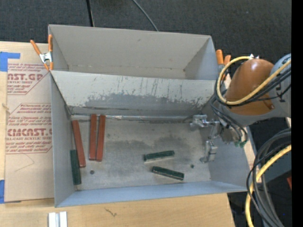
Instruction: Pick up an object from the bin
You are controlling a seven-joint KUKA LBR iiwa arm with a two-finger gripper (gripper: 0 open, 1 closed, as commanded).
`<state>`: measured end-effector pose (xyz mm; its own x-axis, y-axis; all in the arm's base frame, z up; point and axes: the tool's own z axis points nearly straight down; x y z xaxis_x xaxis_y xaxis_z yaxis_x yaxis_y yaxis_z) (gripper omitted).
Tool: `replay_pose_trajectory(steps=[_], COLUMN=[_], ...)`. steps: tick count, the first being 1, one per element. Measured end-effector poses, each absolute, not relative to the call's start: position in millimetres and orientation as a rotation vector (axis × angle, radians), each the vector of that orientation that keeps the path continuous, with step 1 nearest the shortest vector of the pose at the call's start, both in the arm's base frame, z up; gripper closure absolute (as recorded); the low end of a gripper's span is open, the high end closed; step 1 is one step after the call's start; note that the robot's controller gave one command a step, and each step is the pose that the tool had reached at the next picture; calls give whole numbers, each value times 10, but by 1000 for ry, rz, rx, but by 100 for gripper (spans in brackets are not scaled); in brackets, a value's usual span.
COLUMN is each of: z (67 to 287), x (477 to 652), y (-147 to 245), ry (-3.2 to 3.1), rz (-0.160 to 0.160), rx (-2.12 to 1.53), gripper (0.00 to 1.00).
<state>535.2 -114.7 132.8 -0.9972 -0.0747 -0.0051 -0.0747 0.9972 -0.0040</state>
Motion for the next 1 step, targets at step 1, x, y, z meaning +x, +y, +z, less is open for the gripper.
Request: replay_pose_trajectory(steps=[1], z=[1068], x=[5125], y=[-920], ry=[3136], rz=[3], rx=[-148], gripper=[0])
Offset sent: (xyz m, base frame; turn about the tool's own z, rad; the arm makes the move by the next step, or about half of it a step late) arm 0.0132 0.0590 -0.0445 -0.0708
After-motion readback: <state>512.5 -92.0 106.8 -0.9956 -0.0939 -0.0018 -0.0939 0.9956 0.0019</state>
